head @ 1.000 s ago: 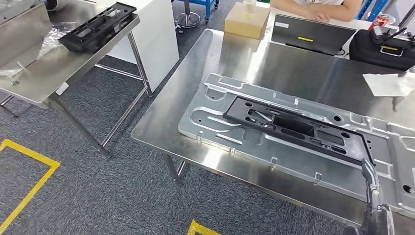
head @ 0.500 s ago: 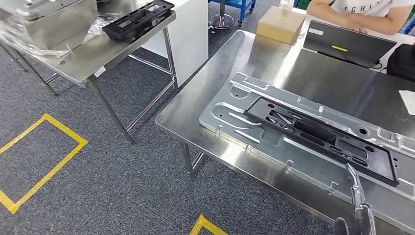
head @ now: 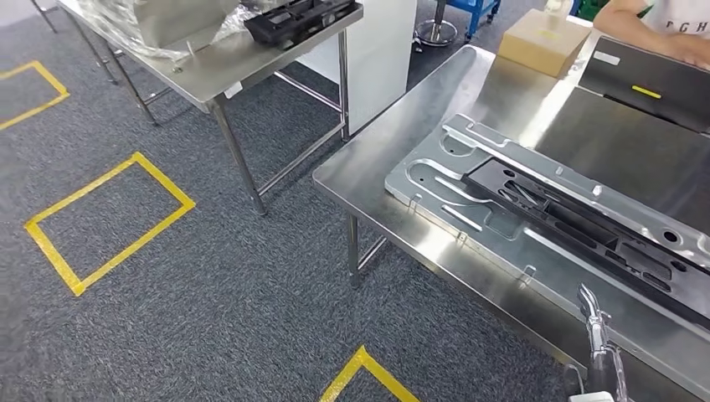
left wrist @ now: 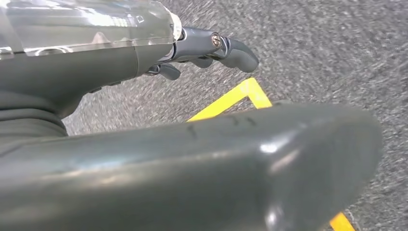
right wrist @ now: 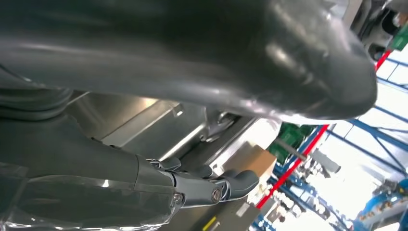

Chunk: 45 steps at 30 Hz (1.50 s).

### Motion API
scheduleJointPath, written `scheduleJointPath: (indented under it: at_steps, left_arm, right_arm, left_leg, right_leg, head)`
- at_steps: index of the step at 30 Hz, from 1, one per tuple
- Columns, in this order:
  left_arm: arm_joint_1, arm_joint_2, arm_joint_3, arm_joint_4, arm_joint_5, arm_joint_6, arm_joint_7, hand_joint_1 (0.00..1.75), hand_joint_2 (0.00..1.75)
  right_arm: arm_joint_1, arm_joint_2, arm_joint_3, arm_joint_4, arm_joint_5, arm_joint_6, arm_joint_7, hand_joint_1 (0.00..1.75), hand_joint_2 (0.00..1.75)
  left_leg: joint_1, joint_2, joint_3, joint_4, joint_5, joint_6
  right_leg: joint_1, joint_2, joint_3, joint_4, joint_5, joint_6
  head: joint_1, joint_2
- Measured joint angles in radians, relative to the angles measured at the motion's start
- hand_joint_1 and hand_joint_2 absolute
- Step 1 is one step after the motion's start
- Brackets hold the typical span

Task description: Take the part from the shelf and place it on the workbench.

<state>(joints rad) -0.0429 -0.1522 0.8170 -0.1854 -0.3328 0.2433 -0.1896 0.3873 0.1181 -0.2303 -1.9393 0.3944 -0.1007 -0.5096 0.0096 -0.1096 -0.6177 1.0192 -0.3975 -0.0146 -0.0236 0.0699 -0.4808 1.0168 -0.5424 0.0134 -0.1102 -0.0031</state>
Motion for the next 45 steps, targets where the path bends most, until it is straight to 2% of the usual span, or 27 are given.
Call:
scheduleJointPath:
  at_steps: [2,4,6,8,9,11,13,15,17,18,19,21,22,23,25,27,29,30,32,33,35,37,38,39,41,43,45]
  left_arm:
    - [0.004,0.000,0.003,0.000,0.000,-0.001,-0.002,0.00,0.00]
    - [0.005,0.000,0.004,0.000,0.000,-0.005,-0.003,0.00,0.00]
    - [0.003,0.000,0.004,0.000,-0.003,-0.012,-0.005,0.00,0.00]
    - [0.003,0.000,0.004,0.000,-0.008,-0.018,-0.006,0.00,0.00]
    - [0.004,0.000,0.004,0.000,-0.010,-0.021,-0.006,0.00,0.00]
    - [0.003,0.000,0.004,0.000,-0.014,-0.024,-0.006,0.00,0.00]
    - [0.002,0.002,0.004,-0.001,-0.015,-0.026,-0.005,0.00,0.00]
    - [0.001,0.003,0.004,-0.001,-0.015,-0.027,-0.005,0.00,0.00]
    - [0.001,0.003,0.004,-0.002,-0.019,-0.029,-0.004,0.00,0.00]
    - [0.002,0.003,0.003,-0.003,-0.021,-0.030,-0.003,0.00,0.00]
    - [0.003,0.003,0.003,-0.003,-0.023,-0.032,-0.002,0.00,0.00]
    - [0.003,0.002,0.003,-0.003,-0.025,-0.032,0.000,0.00,0.00]
    - [0.003,0.003,0.003,-0.003,-0.025,-0.032,0.000,0.00,0.00]
    - [0.002,0.003,0.003,-0.003,-0.026,-0.032,0.000,0.00,0.00]
    - [0.002,0.002,0.003,-0.003,-0.027,-0.032,0.000,0.00,0.00]
    - [0.003,0.002,0.003,-0.003,-0.029,-0.031,0.000,0.00,0.00]
    - [0.002,0.002,0.003,-0.003,-0.032,-0.031,0.000,0.00,0.00]
    - [0.002,0.002,0.003,-0.003,-0.033,-0.030,0.000,0.00,0.00]
    - [0.003,0.002,0.003,-0.003,-0.034,-0.030,-0.001,0.00,0.00]
    - [0.005,0.002,0.003,-0.003,-0.035,-0.029,-0.001,0.00,0.00]
    - [0.006,0.003,0.003,-0.003,-0.037,-0.029,-0.001,0.00,0.00]
    - [0.004,0.002,0.003,-0.003,-0.041,-0.030,-0.002,0.00,0.00]
    - [0.004,0.002,0.002,-0.003,-0.043,-0.031,-0.002,0.00,0.00]
    - [0.004,0.002,0.002,-0.003,-0.045,-0.032,-0.002,0.00,0.00]
    - [0.004,0.001,0.002,-0.003,-0.051,-0.036,-0.002,0.00,0.00]
    - [0.002,0.001,0.001,-0.003,-0.059,-0.040,-0.002,0.00,0.00]
    - [-0.003,0.002,0.000,-0.003,-0.065,-0.042,-0.001,0.00,0.00]
  right_arm:
    - [-0.011,-0.004,0.006,0.011,0.000,-0.007,0.003,0.00,0.00]
    - [-0.017,-0.007,0.010,0.018,-0.001,-0.015,0.006,0.00,0.00]
    - [-0.017,-0.011,0.011,0.025,-0.001,-0.023,0.008,0.00,0.00]
    - [-0.016,-0.017,0.011,0.031,-0.002,-0.031,0.011,0.00,0.00]
    - [-0.015,-0.020,0.011,0.033,-0.004,-0.034,0.012,0.00,0.00]
    - [-0.012,-0.024,0.011,0.035,-0.012,-0.040,0.013,0.00,0.00]
    - [-0.009,-0.027,0.011,0.035,-0.019,-0.042,0.013,0.00,0.00]
    - [-0.007,-0.027,0.011,0.035,-0.021,-0.043,0.013,0.00,0.00]
    - [0.001,-0.033,0.010,0.036,-0.027,-0.043,0.011,0.00,0.00]
    - [0.007,-0.038,0.009,0.037,-0.032,-0.043,0.009,0.00,0.00]
    - [0.015,-0.045,0.008,0.038,-0.038,-0.043,0.005,0.00,0.00]
    - [0.033,-0.057,0.003,0.042,-0.048,-0.042,0.000,0.00,0.00]
    - [0.040,-0.062,0.001,0.044,-0.052,-0.042,-0.002,0.00,0.00]
    - [0.045,-0.066,-0.001,0.046,-0.056,-0.042,-0.003,0.00,0.00]
    - [0.050,-0.074,-0.002,0.050,-0.061,-0.042,-0.004,0.00,0.00]
    - [0.052,-0.081,-0.002,0.052,-0.064,-0.042,-0.005,0.00,0.00]
    - [0.054,-0.086,-0.002,0.055,-0.066,-0.043,-0.005,0.00,0.00]
    - [0.054,-0.088,-0.002,0.058,-0.067,-0.044,-0.006,0.00,0.00]
    - [0.053,-0.091,-0.002,0.066,-0.067,-0.045,-0.006,0.00,0.00]
    - [0.050,-0.092,-0.002,0.070,-0.067,-0.045,-0.004,0.00,0.00]
    - [0.046,-0.096,0.001,0.083,-0.065,-0.044,0.003,0.00,0.00]
    - [0.043,-0.101,0.012,0.103,-0.057,-0.044,0.014,0.00,0.00]
    - [0.039,-0.104,0.022,0.118,-0.053,-0.045,0.020,0.00,0.00]
    - [0.033,-0.108,0.036,0.136,-0.051,-0.050,0.026,0.00,0.00]
    - [0.014,-0.118,0.080,0.185,-0.048,-0.073,0.042,0.00,0.00]
    - [-0.011,-0.131,0.141,0.246,-0.051,-0.105,0.058,0.00,0.00]
    - [-0.037,-0.143,0.207,0.310,-0.067,-0.131,0.069,0.00,0.00]
  left_leg:
    - [0.001,0.014,-0.015,0.014,-0.008,-0.010]
    - [0.002,0.067,-0.043,0.088,-0.079,-0.015]
    - [0.004,0.097,-0.078,0.216,-0.168,-0.021]
    - [0.005,0.103,-0.076,0.293,-0.183,-0.023]
    - [0.005,0.105,-0.050,0.281,-0.161,-0.021]
    - [0.000,0.127,0.050,0.163,-0.120,-0.010]
    - [-0.006,0.157,0.134,0.054,-0.118,0.001]
    - [-0.009,0.169,0.157,0.024,-0.128,0.005]
    - [-0.017,0.167,0.168,-0.016,-0.133,0.017]
    - [-0.019,0.161,0.168,-0.039,-0.125,0.028]
    - [-0.020,0.151,0.161,-0.058,-0.112,0.042]
    - [-0.016,0.129,0.131,-0.066,-0.076,0.058]
    - [-0.016,0.119,0.115,-0.064,-0.064,0.060]
    - [-0.017,0.108,0.097,-0.062,-0.052,0.059]
    - [-0.016,0.086,0.061,-0.051,-0.029,0.055]
    - [-0.013,0.064,0.024,-0.033,-0.012,0.047]
    - [-0.014,0.042,-0.004,-0.013,0.002,0.036]
    - [-0.015,0.031,-0.012,-0.008,0.009,0.030]
    - [-0.015,0.008,-0.024,-0.007,0.028,0.017]
    - [-0.015,0.011,-0.031,-0.002,0.025,0.013]
    - [-0.014,0.047,-0.055,0.052,-0.036,0.004]
    - [-0.009,0.087,-0.087,0.175,-0.137,-0.004]
    - [-0.006,0.095,-0.098,0.238,-0.167,-0.008]
    - [-0.003,0.098,-0.100,0.283,-0.173,-0.011]
    - [0.002,0.106,-0.054,0.273,-0.128,-0.015]
    - [0.002,0.136,0.063,0.134,-0.097,-0.012]
    - [-0.004,0.165,0.165,-0.012,-0.118,-0.001]
  right_leg:
    - [0.000,-0.027,-0.013,-0.001,0.014,-0.019]
    - [0.002,-0.058,-0.031,-0.003,0.031,-0.036]
    - [0.008,-0.088,-0.055,-0.001,0.048,-0.042]
    - [0.014,-0.119,-0.081,0.003,0.065,-0.042]
    - [0.016,-0.133,-0.095,0.005,0.074,-0.041]
    - [0.021,-0.157,-0.117,0.008,0.090,-0.039]
    - [0.024,-0.170,-0.125,0.009,0.099,-0.037]
    - [0.024,-0.173,-0.126,0.009,0.101,-0.036]
    - [0.021,-0.192,-0.126,0.005,0.114,-0.025]
    - [0.018,-0.185,-0.129,0.010,0.110,-0.015]
    - [0.014,-0.168,-0.135,0.026,0.088,-0.005]
    - [0.010,-0.103,-0.158,0.113,-0.010,0.007]
    - [0.009,-0.086,-0.169,0.174,-0.056,0.008]
    - [0.010,-0.078,-0.175,0.227,-0.080,0.009]
    - [0.009,-0.072,-0.151,0.255,-0.058,0.011]
    - [0.006,-0.049,-0.065,0.154,-0.006,0.010]
    - [0.003,0.001,0.021,0.021,-0.008,0.004]
    - [0.004,0.017,0.043,-0.015,-0.019,0.000]
    - [0.006,0.003,0.041,-0.025,-0.018,-0.013]
    - [0.005,-0.012,0.035,-0.026,-0.011,-0.022]
    - [0.005,-0.045,0.018,-0.028,0.009,-0.040]
    - [0.010,-0.075,-0.006,-0.027,0.028,-0.048]
    - [0.012,-0.090,-0.019,-0.026,0.037,-0.048]
    - [0.014,-0.105,-0.033,-0.024,0.046,-0.047]
    - [0.015,-0.131,-0.061,-0.021,0.064,-0.043]
    - [0.017,-0.153,-0.081,-0.018,0.080,-0.036]
    - [0.019,-0.173,-0.091,-0.014,0.094,-0.025]
  head:
    - [0.000,0.000]
    - [0.000,0.000]
    - [-0.001,0.000]
    - [0.000,0.000]
    - [0.000,0.000]
    - [0.000,0.000]
    - [0.000,0.000]
    - [0.000,0.000]
    - [0.000,0.000]
    - [0.000,0.000]
    - [0.000,0.000]
    - [0.000,0.000]
    - [0.000,0.000]
    - [0.000,0.000]
    - [0.000,0.000]
    - [0.000,0.000]
    - [-0.001,0.000]
    - [-0.002,0.000]
    - [-0.002,0.000]
    - [-0.002,0.000]
    - [-0.003,0.000]
    - [-0.003,0.000]
    - [-0.003,0.000]
    - [-0.003,0.000]
    - [-0.003,0.000]
    - [-0.003,0.000]
    - [-0.003,0.000]
